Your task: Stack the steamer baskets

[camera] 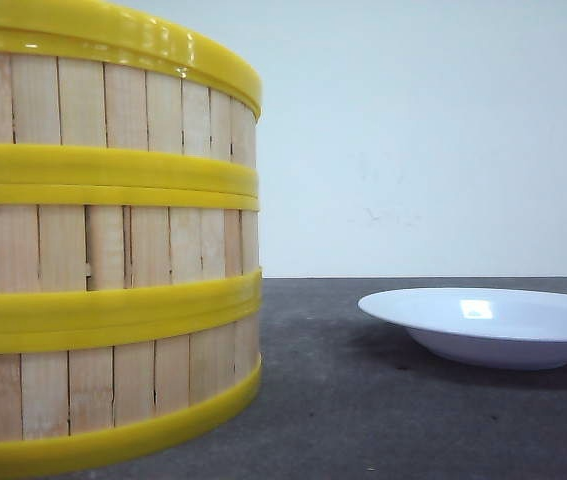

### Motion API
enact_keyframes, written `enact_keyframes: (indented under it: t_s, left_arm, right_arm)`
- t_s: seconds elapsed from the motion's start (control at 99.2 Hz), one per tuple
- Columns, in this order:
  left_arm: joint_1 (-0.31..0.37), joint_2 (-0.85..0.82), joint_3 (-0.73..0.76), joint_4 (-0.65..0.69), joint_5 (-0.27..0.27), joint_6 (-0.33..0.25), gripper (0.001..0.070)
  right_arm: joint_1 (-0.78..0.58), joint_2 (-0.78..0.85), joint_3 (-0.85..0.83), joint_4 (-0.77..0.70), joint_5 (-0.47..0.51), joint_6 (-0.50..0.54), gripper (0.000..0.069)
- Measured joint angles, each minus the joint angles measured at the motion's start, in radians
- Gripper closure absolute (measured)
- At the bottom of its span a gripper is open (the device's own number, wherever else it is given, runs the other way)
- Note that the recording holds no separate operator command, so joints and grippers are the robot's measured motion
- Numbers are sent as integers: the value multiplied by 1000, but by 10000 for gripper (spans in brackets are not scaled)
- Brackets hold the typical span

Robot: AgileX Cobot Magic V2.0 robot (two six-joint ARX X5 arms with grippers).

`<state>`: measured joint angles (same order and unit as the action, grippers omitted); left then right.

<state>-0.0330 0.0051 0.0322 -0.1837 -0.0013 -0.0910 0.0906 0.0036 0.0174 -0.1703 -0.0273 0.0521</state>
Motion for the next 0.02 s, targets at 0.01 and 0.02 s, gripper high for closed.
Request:
enact_keyframes:
  t_s: [0.01,0.02]
  left_arm:
    - [0,0,0,0,0,0,684]
    - [0,0,0,0,0,0,684]
  right_arm:
    - [0,0,0,0,0,0,675]
    - [0,0,0,0,0,0,675]
